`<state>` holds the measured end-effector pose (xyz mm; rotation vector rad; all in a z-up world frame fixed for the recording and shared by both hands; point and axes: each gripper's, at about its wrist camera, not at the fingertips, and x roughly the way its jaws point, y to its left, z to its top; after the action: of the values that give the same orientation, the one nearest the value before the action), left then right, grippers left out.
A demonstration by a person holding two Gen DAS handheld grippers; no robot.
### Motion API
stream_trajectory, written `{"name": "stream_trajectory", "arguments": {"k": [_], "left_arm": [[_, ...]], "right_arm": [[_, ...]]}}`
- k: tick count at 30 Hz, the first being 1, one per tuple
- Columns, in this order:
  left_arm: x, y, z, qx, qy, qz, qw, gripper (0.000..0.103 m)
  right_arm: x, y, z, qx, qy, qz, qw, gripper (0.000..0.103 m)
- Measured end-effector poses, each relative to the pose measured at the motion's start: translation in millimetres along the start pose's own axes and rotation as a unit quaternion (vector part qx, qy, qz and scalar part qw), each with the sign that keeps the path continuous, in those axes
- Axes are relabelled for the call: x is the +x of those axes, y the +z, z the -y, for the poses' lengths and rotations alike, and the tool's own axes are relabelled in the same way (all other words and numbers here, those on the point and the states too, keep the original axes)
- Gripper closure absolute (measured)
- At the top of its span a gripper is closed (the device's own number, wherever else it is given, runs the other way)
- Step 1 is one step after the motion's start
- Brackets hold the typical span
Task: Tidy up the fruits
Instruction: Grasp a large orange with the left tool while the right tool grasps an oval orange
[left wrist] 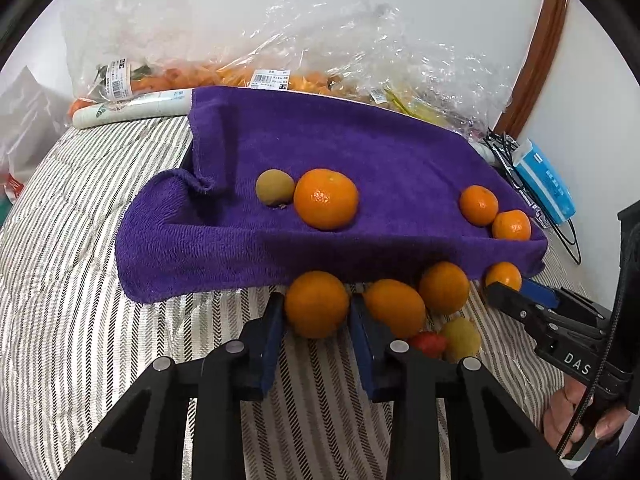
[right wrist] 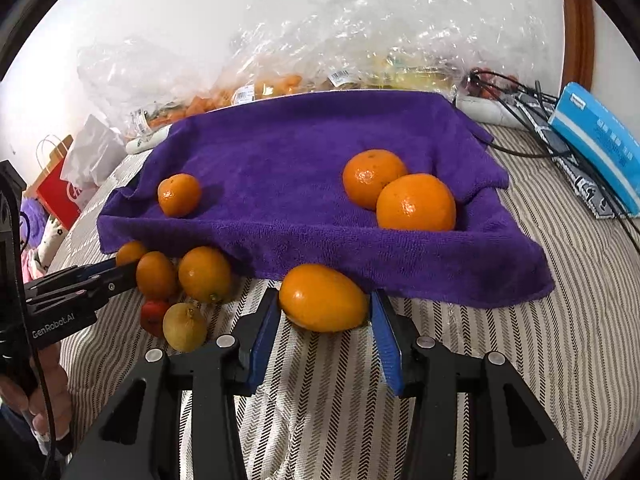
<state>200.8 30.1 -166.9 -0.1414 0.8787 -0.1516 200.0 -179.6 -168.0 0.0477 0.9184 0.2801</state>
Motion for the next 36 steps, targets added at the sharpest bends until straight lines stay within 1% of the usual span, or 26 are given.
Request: {"name": "stream_trajectory", "arguments": {"k": [4,9,12,16,23,24,29,33,36], "left_arm": [[1.1,0.8,0.1,0.000,0.004,0.004,1.0000,0.072],[1.9,1.7,-5.4,-0.024,-0.005,0.008,0.9997,0.072],[2.7,1.6,-7.4,-0.032,-0.010,0.010,0.9994,0.072],[3.9,1.6,-6.6,-0.024,0.000,0.009,0.9997,0.072],[5.1,1.9,-1.2,-0.012,0.011,0.006,0.9998,0.071],[5.2,1.9,-1.3,-0.012,0.011,0.006,0.9998,0.071],[4.5,1.2,-2.1,-0.017,0.008,0.009,0.9998,0.073],[3.3,0.5,-4.2,-0.021,0.000,0.011,0.9997,0.073],[0.8,-0.6,-7.5,-0.027,-0.005,0.015,0.9995,0.073]], "right_arm": [[0.5,0.1,-0.2,0.001,-0.001,0.000,1.000,0.057],[1.4,0.3,-2.3,0.000,-0.006,-0.001,1.000,0.057],[3.1,1.1,-5.3,-0.011,-0.016,-0.005,1.000,0.057],[4.3,1.0,-7.6,-0.022,-0.025,-0.008,0.999,0.054],[5.0,0.4,-10.7,-0.034,-0.031,-0.011,0.999,0.054],[4.9,0.3,-10.5,-0.034,-0.031,-0.010,0.999,0.054],[3.4,0.3,-6.4,-0.019,-0.025,-0.005,0.999,0.061],[2.0,0.6,-3.5,-0.008,-0.011,-0.001,1.000,0.061],[0.2,0.3,-4.3,-0.012,-0.004,0.004,1.000,0.061]]}}
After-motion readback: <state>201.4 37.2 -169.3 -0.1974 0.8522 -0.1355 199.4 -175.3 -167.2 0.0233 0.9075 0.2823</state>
